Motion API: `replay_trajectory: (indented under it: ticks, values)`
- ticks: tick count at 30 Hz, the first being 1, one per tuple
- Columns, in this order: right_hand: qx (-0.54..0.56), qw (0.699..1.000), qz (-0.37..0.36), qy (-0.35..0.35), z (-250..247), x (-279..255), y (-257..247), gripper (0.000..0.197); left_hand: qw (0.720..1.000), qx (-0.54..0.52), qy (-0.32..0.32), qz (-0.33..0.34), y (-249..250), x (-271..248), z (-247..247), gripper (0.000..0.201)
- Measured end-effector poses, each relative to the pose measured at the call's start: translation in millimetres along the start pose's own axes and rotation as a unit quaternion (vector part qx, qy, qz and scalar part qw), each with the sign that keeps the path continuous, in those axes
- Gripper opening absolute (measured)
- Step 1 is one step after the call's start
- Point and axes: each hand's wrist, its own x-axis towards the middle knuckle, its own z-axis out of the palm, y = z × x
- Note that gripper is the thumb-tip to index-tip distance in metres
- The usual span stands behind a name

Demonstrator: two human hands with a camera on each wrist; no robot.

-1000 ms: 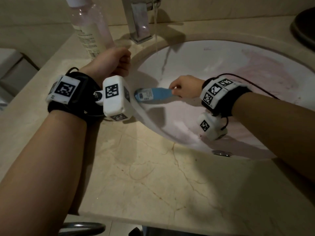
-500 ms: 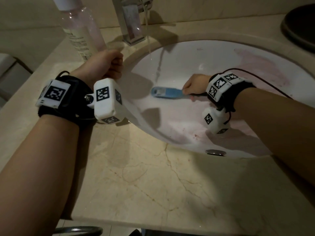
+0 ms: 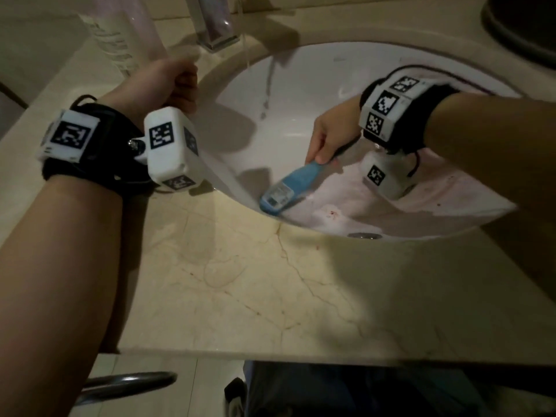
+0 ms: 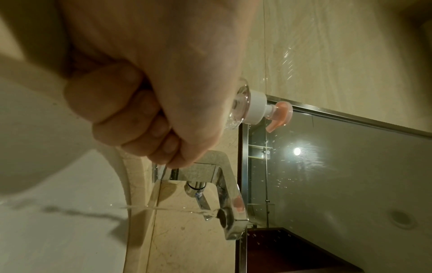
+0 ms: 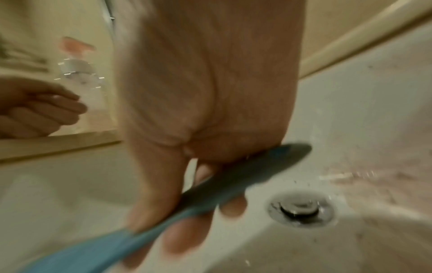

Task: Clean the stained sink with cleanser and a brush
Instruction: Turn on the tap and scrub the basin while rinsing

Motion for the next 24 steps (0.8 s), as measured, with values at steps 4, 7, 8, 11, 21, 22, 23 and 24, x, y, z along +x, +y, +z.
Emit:
replay_trajectory:
  ticks: [4,7,8,11,21,22,23,24]
  values:
    - [-0.037,0.989,0.059,-0.129,-2,-26,-2,0.029,1.0,-0.005,-0.004,-0.001,0,1,-1,0.041]
    - [-0.144,0.984,0.09,0.048,-2,-30,12,0.02,1.0,-0.004,-0.008,-0.007,0,2,0,0.041]
    - [-0.151,0.979,0.095,0.104,-2,-29,18,0.021,1.0,-0.003,-0.008,-0.009,0,2,0,0.041]
    - [-0.11,0.98,0.094,0.134,-1,-29,24,0.028,1.0,0.001,-0.006,-0.01,-1,2,0,0.04]
    - [-0.129,0.985,0.112,0.026,-8,-46,33,0.029,1.0,0.021,-0.004,-0.006,0,-1,2,0.041]
    - [-0.127,0.986,0.096,0.046,-11,-49,35,0.03,1.0,0.023,-0.002,-0.005,0,0,2,0.041]
    - [-0.113,0.99,0.08,0.039,-13,-50,35,0.03,1.0,0.027,0.0,-0.005,0,0,2,0.041]
    - [-0.088,0.994,0.069,0.005,-14,-52,33,0.029,1.0,0.031,0.0,-0.005,0,1,2,0.041]
